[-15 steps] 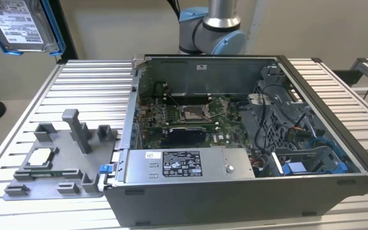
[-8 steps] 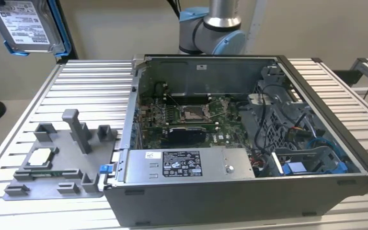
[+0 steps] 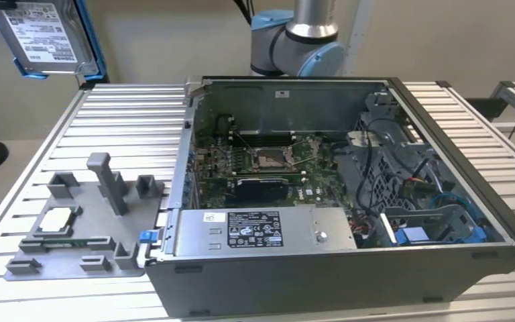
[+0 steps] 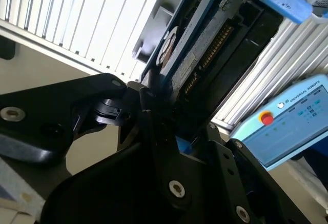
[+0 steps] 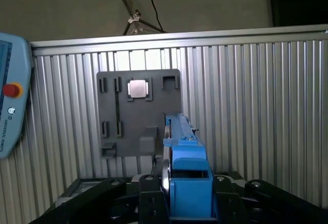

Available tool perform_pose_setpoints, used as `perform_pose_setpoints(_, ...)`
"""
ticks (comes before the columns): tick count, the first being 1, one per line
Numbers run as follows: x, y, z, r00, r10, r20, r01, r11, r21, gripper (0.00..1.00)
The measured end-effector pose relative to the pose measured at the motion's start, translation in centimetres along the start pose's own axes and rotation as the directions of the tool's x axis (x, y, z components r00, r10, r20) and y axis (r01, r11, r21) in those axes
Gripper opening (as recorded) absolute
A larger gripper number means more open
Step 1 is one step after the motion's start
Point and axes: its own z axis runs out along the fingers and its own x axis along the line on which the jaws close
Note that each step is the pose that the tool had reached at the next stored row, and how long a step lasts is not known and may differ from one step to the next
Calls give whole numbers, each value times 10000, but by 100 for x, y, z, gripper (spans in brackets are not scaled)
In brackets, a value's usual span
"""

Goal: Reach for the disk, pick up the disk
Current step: 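Pick up the disk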

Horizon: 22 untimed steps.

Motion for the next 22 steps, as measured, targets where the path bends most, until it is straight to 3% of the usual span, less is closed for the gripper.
perform_pose_setpoints(17,-24,-311,23,10000,0,0,0,10000,0,0)
perform_pose_setpoints(22,-27,-360,29,10000,0,0,0,10000,0,0)
